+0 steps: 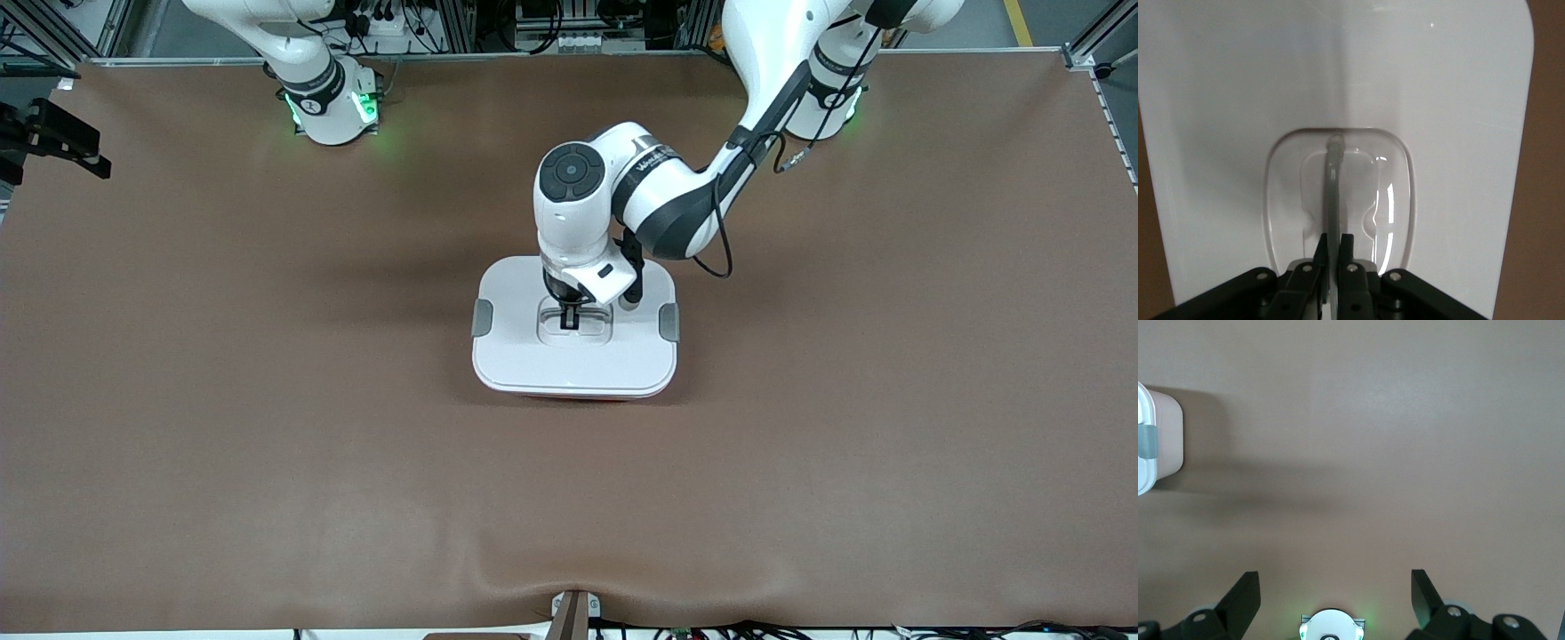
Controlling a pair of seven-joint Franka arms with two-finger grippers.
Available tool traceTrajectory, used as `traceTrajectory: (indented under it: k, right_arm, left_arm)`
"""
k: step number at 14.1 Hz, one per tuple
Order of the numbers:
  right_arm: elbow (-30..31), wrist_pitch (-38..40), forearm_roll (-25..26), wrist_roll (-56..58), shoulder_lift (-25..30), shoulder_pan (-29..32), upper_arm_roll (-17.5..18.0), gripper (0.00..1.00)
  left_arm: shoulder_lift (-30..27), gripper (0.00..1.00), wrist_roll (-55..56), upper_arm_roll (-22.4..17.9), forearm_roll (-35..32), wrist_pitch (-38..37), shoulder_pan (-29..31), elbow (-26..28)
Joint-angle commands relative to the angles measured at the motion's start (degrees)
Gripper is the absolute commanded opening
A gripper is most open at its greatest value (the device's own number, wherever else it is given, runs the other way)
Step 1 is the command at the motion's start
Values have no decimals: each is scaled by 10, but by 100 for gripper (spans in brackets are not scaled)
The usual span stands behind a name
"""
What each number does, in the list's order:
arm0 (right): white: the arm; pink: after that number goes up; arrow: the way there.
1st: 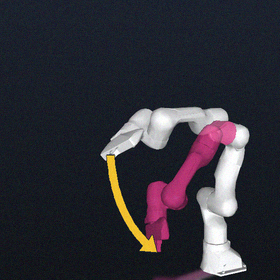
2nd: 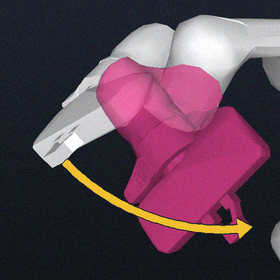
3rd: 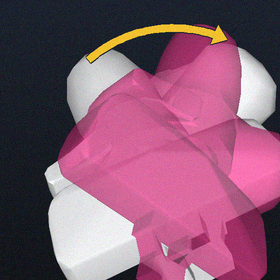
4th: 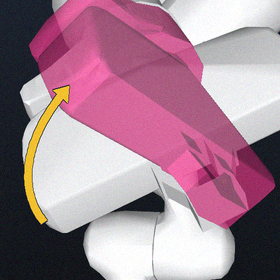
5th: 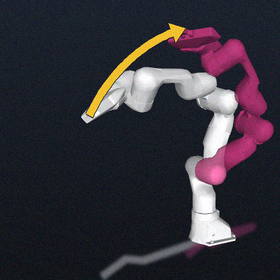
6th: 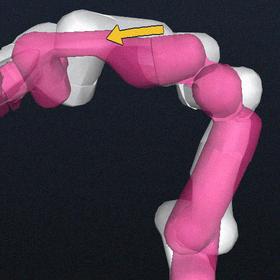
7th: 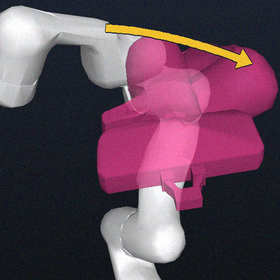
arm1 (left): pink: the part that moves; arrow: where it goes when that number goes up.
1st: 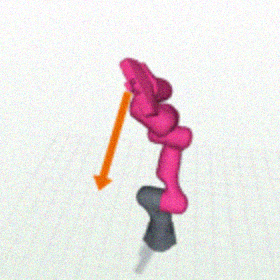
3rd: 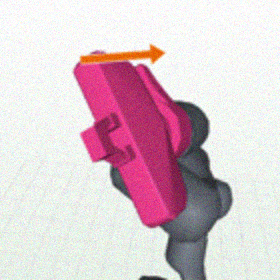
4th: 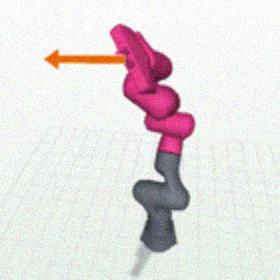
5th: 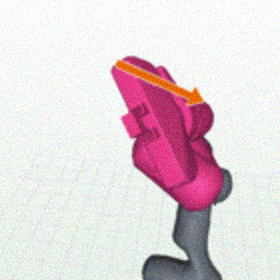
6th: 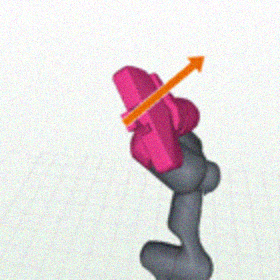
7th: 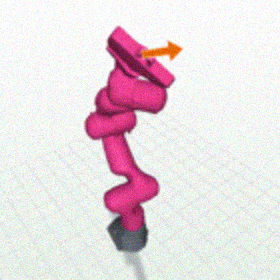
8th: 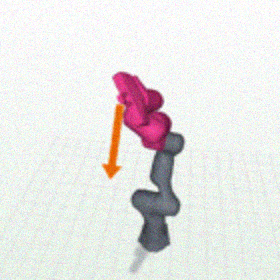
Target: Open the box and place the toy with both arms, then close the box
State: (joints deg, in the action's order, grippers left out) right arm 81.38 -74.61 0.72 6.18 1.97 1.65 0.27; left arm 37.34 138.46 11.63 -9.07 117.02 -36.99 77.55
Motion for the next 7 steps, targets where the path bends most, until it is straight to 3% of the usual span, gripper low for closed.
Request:
traceTrajectory:
  k: [1,7]
  right_arm:
    - [15,-2,-11,1,15,9,3,100]
    - [15,-2,-11,1,15,9,3,100]
  left_arm:
    - [5,0,-10,-3,17,8,8,-9]
    - [14,0,-6,-3,23,11,3,-7]
